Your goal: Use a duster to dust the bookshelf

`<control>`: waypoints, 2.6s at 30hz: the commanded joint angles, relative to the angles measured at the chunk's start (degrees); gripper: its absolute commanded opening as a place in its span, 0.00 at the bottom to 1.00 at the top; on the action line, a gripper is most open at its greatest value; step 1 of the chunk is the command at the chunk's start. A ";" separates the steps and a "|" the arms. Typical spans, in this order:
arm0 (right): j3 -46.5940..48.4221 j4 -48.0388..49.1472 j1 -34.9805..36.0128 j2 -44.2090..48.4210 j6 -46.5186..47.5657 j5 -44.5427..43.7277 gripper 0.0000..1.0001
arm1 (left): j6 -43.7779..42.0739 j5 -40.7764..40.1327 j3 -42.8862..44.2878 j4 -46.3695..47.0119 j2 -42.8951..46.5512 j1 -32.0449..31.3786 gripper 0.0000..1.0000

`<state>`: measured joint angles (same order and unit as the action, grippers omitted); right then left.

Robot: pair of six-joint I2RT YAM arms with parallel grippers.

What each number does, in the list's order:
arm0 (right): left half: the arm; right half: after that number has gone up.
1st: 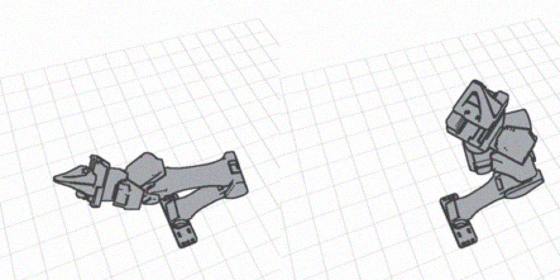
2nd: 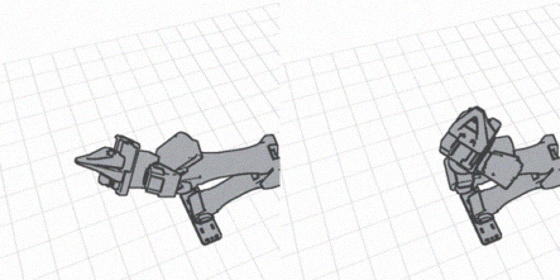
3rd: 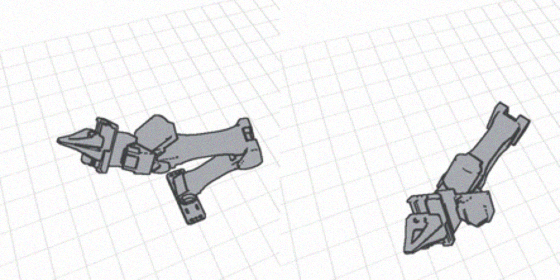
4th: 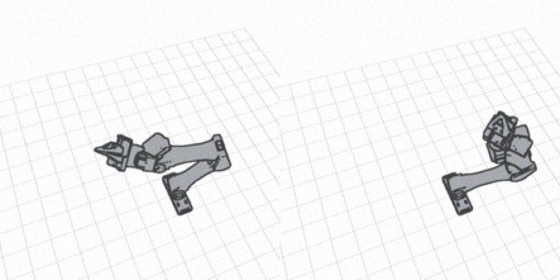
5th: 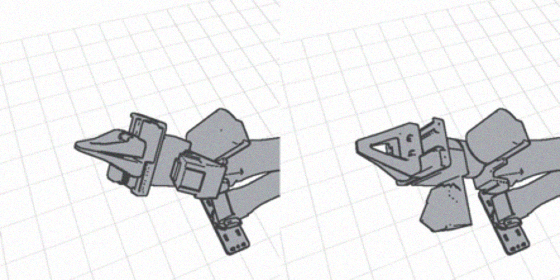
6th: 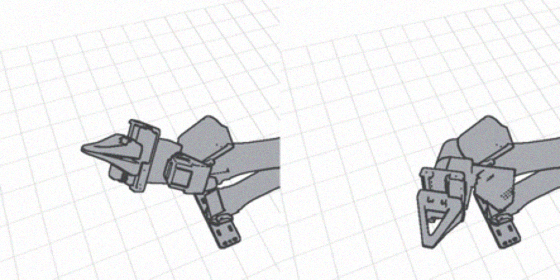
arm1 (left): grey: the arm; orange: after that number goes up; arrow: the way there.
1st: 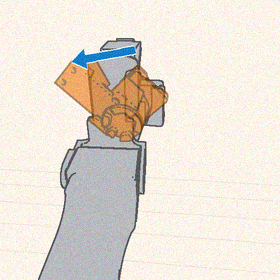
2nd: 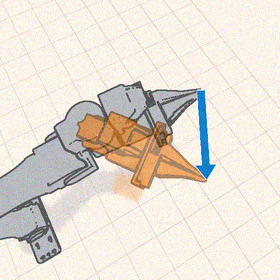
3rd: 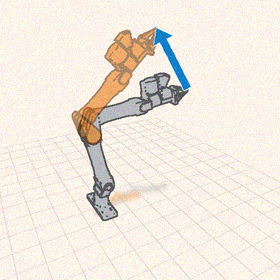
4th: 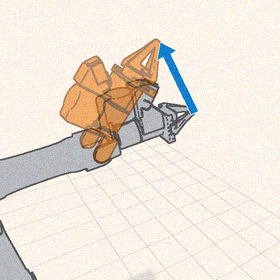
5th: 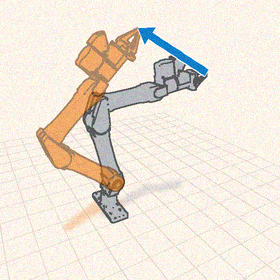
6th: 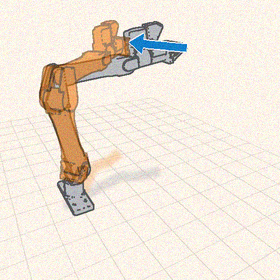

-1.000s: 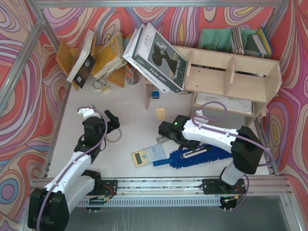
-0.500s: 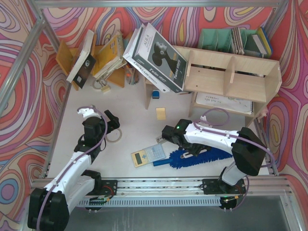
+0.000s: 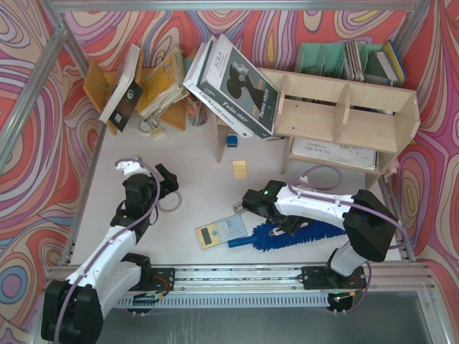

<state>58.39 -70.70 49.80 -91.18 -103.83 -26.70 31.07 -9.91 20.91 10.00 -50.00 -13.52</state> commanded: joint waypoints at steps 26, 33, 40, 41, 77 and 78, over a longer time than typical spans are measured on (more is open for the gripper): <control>-4.11 3.18 -1.94 -1.01 -0.94 0.03 0.49 | 0.40 -0.63 0.63 -0.26 -0.18 -0.19 0.99; -4.47 3.55 -2.05 -1.29 -0.85 -0.17 0.46 | 0.40 -0.63 0.63 -0.37 -0.19 -0.19 0.98; -4.53 3.27 -2.10 -1.60 -1.13 -0.17 0.42 | 0.40 -0.71 0.68 -0.42 -0.08 -0.19 0.98; -4.35 3.00 -2.09 -1.73 -1.40 -0.19 0.42 | 0.40 -0.72 0.63 -0.40 -0.10 -0.19 0.99; 1.82 0.75 -4.46 -0.16 -1.71 -8.94 0.34 | 0.36 -0.89 0.63 -0.59 0.14 -0.19 0.99; 1.81 1.68 -4.89 -0.13 -0.81 -9.10 0.34 | 0.32 -0.88 0.67 -0.60 0.16 -0.19 0.99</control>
<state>59.20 -68.99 46.41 -92.31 -106.00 -32.03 31.07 -10.33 20.91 10.00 -50.00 -13.52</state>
